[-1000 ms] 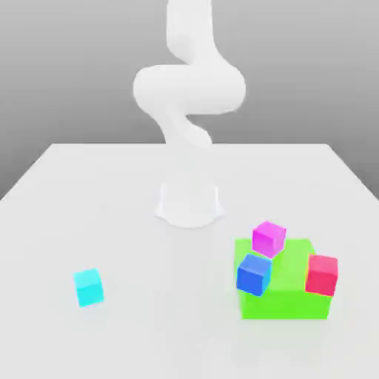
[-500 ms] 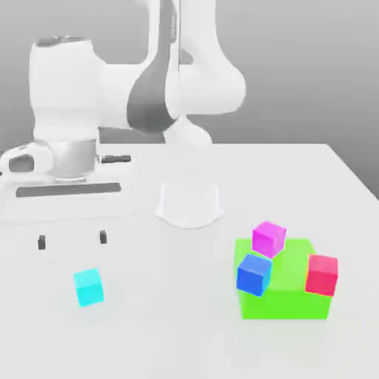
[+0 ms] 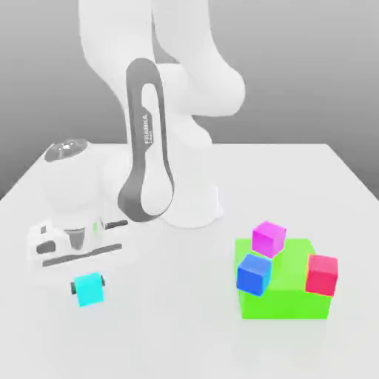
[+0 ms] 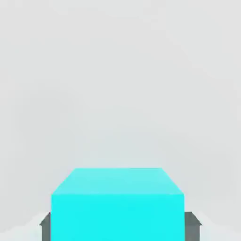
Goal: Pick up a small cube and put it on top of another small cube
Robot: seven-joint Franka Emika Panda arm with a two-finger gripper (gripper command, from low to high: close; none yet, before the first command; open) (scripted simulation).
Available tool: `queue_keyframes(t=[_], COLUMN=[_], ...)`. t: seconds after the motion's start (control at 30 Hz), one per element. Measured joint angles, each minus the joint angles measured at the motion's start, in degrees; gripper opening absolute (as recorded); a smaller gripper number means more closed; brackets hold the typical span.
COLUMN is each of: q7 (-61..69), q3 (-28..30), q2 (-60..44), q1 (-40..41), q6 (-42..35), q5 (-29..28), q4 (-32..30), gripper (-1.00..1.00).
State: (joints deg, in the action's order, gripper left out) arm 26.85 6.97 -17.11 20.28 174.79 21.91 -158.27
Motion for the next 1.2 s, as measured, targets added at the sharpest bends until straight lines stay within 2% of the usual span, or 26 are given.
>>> queue_keyframes(t=[0.03,0.1,0.23,0.3,0.4,0.67,0.93,1.07,1.1,1.2], q7=[0.36,-1.2,-9.12,-13.31,-20.63,-41.04,-60.65,-64.11,-64.53,-64.53], q3=[-0.96,1.64,8.89,10.02,7.04,-2.71,-16.33,-18.0,-17.98,-17.97], q2=[-0.6,1.48,9.25,13.31,16.29,21.73,26.52,20.55,18.91,18.91], q1=[0.88,-1.27,-5.98,-6.32,-12.45,-28.98,-40.48,-41.58,-41.66,-41.66], q6=[0.5,-1.13,-6.81,-9.92,-14.07,-24.63,-34.65,-27.97,-26.04,-26.04], q5=[0.43,-1.58,-12.17,-17.36,-19.22,-19.57,-18.89,-20.71,-21.17,-21.17], q4=[0.14,-0.38,-2.3,-3.07,-1.79,3.54,8.83,8.04,7.71,7.71], gripper=[-1.0,-1.0,-1.0,-1.0,-1.0,-1.0,-1.0,-1.0,1.0,1.0])
